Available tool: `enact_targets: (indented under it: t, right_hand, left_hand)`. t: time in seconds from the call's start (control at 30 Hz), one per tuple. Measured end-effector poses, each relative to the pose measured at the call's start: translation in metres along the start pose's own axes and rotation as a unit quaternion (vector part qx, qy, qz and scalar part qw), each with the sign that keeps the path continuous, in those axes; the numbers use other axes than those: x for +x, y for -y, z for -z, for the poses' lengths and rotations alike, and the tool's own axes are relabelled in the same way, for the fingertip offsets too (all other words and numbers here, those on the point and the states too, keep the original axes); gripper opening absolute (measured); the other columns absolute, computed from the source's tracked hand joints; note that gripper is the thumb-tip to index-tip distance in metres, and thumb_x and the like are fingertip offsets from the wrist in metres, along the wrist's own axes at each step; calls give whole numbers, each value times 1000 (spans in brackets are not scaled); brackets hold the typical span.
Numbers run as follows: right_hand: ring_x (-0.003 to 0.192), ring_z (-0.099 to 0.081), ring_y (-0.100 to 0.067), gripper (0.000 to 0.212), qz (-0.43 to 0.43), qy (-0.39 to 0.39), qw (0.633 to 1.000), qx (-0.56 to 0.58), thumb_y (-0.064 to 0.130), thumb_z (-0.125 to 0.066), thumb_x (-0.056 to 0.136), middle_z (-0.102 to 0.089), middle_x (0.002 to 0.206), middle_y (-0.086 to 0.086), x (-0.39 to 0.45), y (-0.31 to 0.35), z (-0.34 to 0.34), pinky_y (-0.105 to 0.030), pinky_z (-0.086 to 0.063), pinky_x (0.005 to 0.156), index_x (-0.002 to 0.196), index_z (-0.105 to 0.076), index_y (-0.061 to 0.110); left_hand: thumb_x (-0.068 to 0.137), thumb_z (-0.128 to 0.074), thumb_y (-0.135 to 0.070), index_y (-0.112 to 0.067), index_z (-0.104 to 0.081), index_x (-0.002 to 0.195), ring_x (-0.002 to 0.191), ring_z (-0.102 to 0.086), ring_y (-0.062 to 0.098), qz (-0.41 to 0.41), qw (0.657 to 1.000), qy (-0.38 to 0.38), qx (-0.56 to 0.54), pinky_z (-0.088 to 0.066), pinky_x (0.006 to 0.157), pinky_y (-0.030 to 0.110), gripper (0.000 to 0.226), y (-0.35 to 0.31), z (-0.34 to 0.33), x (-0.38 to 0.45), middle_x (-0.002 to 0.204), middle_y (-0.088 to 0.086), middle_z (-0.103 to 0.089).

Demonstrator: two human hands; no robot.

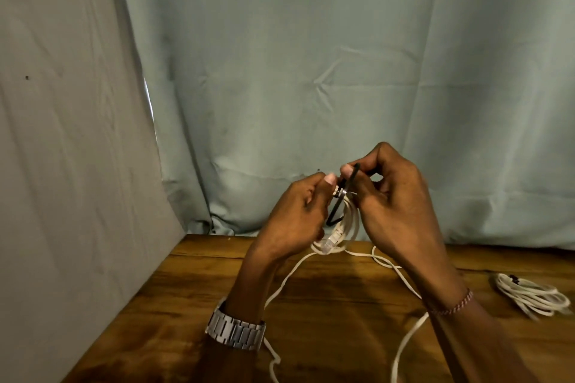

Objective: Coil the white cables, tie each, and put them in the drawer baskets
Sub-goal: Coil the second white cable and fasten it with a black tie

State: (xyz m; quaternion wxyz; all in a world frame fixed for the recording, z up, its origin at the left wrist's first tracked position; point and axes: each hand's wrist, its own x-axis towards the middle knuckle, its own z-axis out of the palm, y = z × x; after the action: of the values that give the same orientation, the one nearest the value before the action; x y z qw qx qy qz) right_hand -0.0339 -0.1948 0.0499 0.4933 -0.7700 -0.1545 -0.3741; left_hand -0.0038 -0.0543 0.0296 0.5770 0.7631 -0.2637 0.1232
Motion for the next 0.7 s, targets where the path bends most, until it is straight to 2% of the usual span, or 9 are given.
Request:
enact_targets:
  t: [0.07,0.13,0.23,0.33,0.43,0.53,0.6,0.7]
  right_hand:
    - [68,-66,4,19,-4,0,1000,24,12,-66,96,-71,83,6,-1,1,0,-15,-51,58,82,-59,22]
    - [77,-71,-3,16,-10,3,999,49,10,-68,95,-72,83,5,-3,2,-1,-24,-59,67,83,-62,18]
    - [80,-72,-3,13,-9,10,998,58,8,-69,93,-73,83,4,-5,4,-3,-25,-60,72,84,-65,15]
    - [82,-74,-7,12,-12,32,996,88,10,-71,92,-75,84,2,-4,6,-1,-33,-62,77,83,-65,14]
    - [81,-74,-9,11,-11,64,995,80,14,-71,93,-75,84,3,0,4,5,-41,-63,79,83,-66,14]
    - [86,-74,-10,9,-6,108,992,65,22,-70,94,-75,87,6,5,2,11,-46,-62,81,87,-66,17]
    - [87,-74,-10,7,3,110,993,53,23,-70,93,-75,88,7,8,1,14,-45,-62,81,88,-67,19]
    - [87,-74,-9,2,-3,91,994,63,21,-72,93,-75,87,8,12,-3,19,-42,-63,81,90,-71,20]
  left_hand:
    - [107,-45,-26,-12,-59,103,55,-35,17,-5,1000,3,11,-33,50,30,21,3,-1,2,63,0,-35]
    - [107,-47,-20,-14,-58,99,55,-35,21,-7,1000,1,13,-30,49,30,15,5,-2,2,63,1,-37]
    - [107,-46,-21,-8,-57,100,51,-38,11,-17,998,-22,47,-32,52,34,19,7,-1,4,55,-8,-43]
    - [106,-46,-15,-17,-56,90,51,-42,6,-15,997,-46,64,-32,52,30,19,5,-4,3,56,-10,-48]
    - [108,-40,-29,-23,-56,90,51,-43,6,-8,996,-59,65,-33,53,29,25,2,-6,2,54,-11,-47]
    - [107,-35,-41,-19,-61,96,48,-42,4,-2,996,-66,68,-34,53,28,36,-1,-8,2,50,-15,-47]
    - [107,-35,-43,-16,-63,97,49,-41,5,0,995,-77,69,-36,55,30,39,0,-10,4,50,-14,-46]
    - [107,-36,-45,-16,-58,88,55,-38,10,3,996,-81,45,-36,61,40,41,1,-12,5,58,-10,-41]
